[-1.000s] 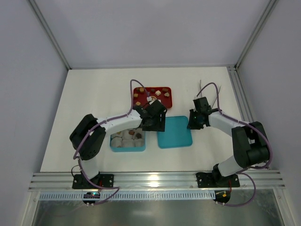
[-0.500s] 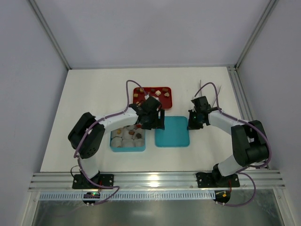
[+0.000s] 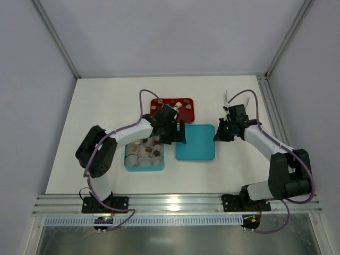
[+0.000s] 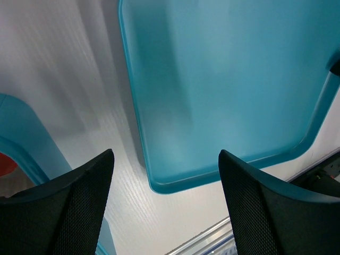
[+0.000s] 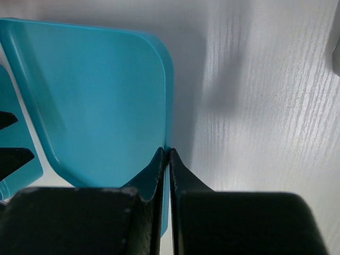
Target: Pack the chocolate
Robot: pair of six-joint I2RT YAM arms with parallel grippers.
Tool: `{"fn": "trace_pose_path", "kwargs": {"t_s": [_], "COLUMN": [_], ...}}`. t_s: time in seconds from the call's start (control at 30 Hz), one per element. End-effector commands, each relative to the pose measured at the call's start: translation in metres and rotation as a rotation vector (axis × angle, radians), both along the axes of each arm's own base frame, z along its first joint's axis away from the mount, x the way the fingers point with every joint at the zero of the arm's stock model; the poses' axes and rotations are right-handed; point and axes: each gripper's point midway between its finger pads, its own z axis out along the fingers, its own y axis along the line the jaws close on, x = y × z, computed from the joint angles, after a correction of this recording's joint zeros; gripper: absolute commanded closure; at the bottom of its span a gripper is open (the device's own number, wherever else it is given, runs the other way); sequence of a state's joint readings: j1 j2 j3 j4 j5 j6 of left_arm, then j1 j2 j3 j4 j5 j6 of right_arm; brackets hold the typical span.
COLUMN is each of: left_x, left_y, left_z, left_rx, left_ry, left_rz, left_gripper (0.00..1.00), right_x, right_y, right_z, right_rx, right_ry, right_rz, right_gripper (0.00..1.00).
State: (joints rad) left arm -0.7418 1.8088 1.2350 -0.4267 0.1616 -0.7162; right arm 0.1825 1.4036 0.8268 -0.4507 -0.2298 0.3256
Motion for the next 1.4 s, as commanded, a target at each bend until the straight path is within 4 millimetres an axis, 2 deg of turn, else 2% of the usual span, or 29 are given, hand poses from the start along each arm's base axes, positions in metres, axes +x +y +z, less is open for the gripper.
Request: {"fn": "trace_pose_path", "kwargs": {"t_s": [0.0, 0.2, 0.53, 0.63, 0.67, 0.83, 0.87, 1.13, 1.17, 1.23, 1.33, 1.37], "left_x": [0.004, 0.007, 0.003, 0.001, 0.003, -0.001, -0.003, -0.005, -0.005, -0.008, -0.010, -0.009], "left_y": [-0.016, -0.021, -0.040, -0.047, -0.047, -0.049, -0.050, -0.056, -0.056, -0.058, -0.060, -0.059], "left_z": [0.013, 0.009, 0.029, 0.037, 0.043, 0.050, 0.051, 0.073, 0.074, 0.078, 0.084, 0.086], "left_rx": [-0.070, -0.097, -0.263, -0.333, -0.354, -0.399, -0.407, -0.483, -0.490, -0.506, -0.530, -0.534], "left_ry": [-0.022, -0.013, -0.007, 0.001, -0.009, 0.007, 0.016, 0.035, 0.039, 0.062, 0.087, 0.090], "left_rz": [-0.047, -0.051, -0.095, -0.096, -0.094, -0.094, -0.091, -0.096, -0.096, -0.095, -0.097, -0.093], "left_gripper": [0.21, 0.21, 0.24, 0.33, 0.38, 0.53, 0.60, 0.92, 1.00, 1.00, 1.00, 1.00], "right_x": [0.010, 0.007, 0.002, 0.001, 0.001, 0.000, -0.001, -0.001, -0.002, -0.001, 0.001, 0.000], "right_y": [0.007, 0.009, 0.024, 0.027, 0.027, 0.030, 0.030, 0.026, 0.026, 0.025, 0.018, 0.018], "right_z": [0.032, 0.041, 0.054, 0.056, 0.055, 0.056, 0.055, 0.053, 0.053, 0.052, 0.053, 0.056], "right_rx": [0.081, 0.137, 0.255, 0.277, 0.279, 0.294, 0.295, 0.258, 0.248, 0.220, 0.155, 0.135], "right_ry": [-0.070, -0.075, -0.081, -0.081, -0.079, -0.083, -0.078, -0.104, -0.109, -0.120, -0.151, -0.168], "right_rz": [0.020, 0.027, 0.056, 0.061, 0.060, 0.062, 0.062, 0.055, 0.056, 0.055, 0.037, 0.035], "right_gripper": [0.96, 0.96, 0.96, 0.96, 0.96, 0.96, 0.96, 0.96, 0.96, 0.95, 0.81, 0.72]}}
